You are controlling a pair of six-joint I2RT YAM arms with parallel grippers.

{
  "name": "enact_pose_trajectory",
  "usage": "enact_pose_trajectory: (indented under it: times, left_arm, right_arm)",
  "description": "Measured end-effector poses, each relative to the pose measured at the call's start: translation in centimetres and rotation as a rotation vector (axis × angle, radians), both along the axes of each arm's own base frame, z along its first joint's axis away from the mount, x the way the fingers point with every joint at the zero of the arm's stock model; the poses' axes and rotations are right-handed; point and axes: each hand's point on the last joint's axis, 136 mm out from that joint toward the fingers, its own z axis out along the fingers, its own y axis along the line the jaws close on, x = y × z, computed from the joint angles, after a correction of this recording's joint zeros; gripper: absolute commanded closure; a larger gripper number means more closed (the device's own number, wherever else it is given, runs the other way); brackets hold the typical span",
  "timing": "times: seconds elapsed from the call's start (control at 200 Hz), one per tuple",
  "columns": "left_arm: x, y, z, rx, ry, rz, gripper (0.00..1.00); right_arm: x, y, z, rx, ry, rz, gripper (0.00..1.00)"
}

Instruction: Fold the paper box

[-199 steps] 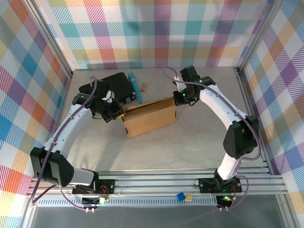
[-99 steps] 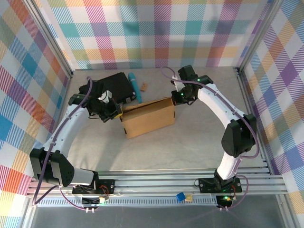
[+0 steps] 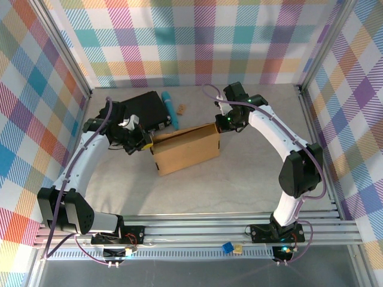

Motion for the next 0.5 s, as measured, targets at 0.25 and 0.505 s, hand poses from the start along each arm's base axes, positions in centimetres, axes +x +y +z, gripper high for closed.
enact_pose_trajectory:
  times: [0.25, 0.505]
  left_arm:
    - [-0.3, 0.2, -0.1, 0.029, 0.049, -0.043, 0.85]
    - [-1.1, 1.2, -0.5, 0.081, 0.076, -0.027, 0.65]
  right_arm:
    - [0.0, 0.1, 0.0, 0.006, 0.01, -0.003, 1.0]
    - [0.1, -0.1, -0.1, 0.0, 0.009, -0.02, 1.0]
